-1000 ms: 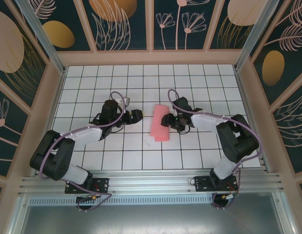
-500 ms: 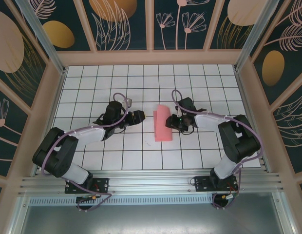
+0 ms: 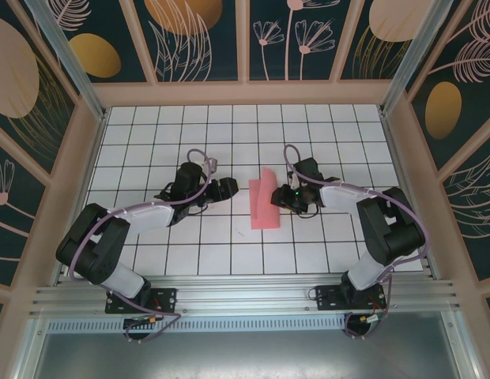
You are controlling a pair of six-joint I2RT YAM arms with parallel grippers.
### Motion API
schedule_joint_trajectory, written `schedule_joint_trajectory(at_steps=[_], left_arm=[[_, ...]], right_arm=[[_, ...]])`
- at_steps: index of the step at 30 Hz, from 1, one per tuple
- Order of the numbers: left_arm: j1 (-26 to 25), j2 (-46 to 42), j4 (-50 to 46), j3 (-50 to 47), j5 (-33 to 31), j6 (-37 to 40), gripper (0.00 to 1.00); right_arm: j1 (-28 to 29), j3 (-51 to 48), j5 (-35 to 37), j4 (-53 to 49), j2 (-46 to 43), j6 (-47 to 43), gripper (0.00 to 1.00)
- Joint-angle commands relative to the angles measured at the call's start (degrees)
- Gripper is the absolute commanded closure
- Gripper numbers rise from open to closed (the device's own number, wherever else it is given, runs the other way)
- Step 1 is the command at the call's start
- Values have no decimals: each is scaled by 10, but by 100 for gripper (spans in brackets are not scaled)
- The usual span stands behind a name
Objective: Fold a paper plane with a square sheet of paper (pick it up from the middle)
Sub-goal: Fold the square sheet of paper in half at the center of the table.
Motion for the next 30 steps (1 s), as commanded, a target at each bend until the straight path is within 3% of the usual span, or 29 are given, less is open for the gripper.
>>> schedule_joint_trajectory(at_steps=[1, 12, 30], left_arm=[[-8, 8, 5, 19, 1, -8, 40], [-16, 33, -5, 36, 5, -17, 51], [-36, 62, -19, 67, 4, -15, 55]], right_arm=[[17, 27, -6, 2, 13, -4, 52], [43, 55, 28, -28, 44, -17, 51], [27, 91, 32, -96, 68, -92, 54]])
